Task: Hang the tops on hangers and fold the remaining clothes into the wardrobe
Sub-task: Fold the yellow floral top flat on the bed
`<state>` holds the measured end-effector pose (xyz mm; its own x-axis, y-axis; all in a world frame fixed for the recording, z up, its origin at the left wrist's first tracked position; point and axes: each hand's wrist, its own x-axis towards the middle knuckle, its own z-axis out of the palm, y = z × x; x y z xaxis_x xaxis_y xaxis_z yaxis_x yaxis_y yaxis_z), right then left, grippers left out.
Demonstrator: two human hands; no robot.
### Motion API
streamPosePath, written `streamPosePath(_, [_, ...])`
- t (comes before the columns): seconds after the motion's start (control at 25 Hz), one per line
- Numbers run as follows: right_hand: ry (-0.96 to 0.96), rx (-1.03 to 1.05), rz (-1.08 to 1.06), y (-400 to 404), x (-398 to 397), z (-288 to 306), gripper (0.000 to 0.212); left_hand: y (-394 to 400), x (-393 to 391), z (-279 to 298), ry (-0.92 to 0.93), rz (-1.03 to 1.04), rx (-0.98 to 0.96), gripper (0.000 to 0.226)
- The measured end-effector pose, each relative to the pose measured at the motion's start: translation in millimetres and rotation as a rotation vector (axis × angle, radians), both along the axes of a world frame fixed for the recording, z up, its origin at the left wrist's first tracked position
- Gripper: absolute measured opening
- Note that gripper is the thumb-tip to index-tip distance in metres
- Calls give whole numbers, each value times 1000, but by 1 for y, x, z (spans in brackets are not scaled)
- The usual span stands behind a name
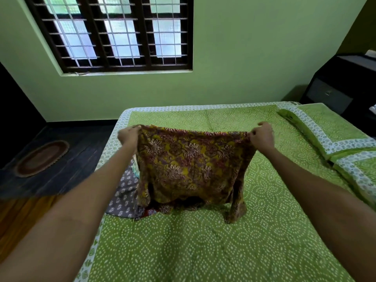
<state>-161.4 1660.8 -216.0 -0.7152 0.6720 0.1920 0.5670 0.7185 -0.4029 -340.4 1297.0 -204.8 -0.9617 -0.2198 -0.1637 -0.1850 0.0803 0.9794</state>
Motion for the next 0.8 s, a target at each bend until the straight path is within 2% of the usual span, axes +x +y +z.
streamPosePath(0.08, [-51, -100, 40, -37, -10, -2, 28, 35, 26, -4, 72, -168, -125, 9])
streamPosePath(0.12, [-45, -253, 73, -55, -14, -6, 27, 50, 36, -13, 106, -291, -182, 16])
streamPosePath(0.2, [109, -818, 54, -92, -20, -5, 30, 74, 57, -24, 178, -494, -272, 31])
streamPosePath(0.24, [211, -1087, 19, -107, -22, -2, 28, 84, 68, -27, 227, -585, -311, 25])
streamPosePath(0.28, [300, -1240, 10, -117, -26, 1, 25, 91, 76, -28, 302, -673, -348, 17])
streamPosePath(0.32, [352, -1289, 19, -123, -29, 3, 24, 98, 83, -28, 364, -752, -365, 19])
streamPosePath(0.44, [416, -1302, 58, -129, -31, 13, 22, 104, 97, -21, 475, -843, -383, 16])
streamPosePath(0.56, [409, -1375, 77, -128, -28, 15, 16, 103, 96, -19, 540, -773, -394, 10])
streamPosePath(0.6, [380, -1308, 104, -127, -27, 16, 14, 103, 98, -16, 558, -754, -380, 9])
streamPosePath(0.64, [336, -1135, 139, -124, -27, 16, 15, 103, 97, -14, 568, -735, -372, 11])
streamPosePath(0.72, [310, -680, 264, -116, -25, 15, 24, 99, 92, -9, 557, -727, -355, 14])
streamPosePath(0.8, [329, -531, 450, -109, -21, 14, 18, 93, 83, -5, 523, -736, -341, 15])
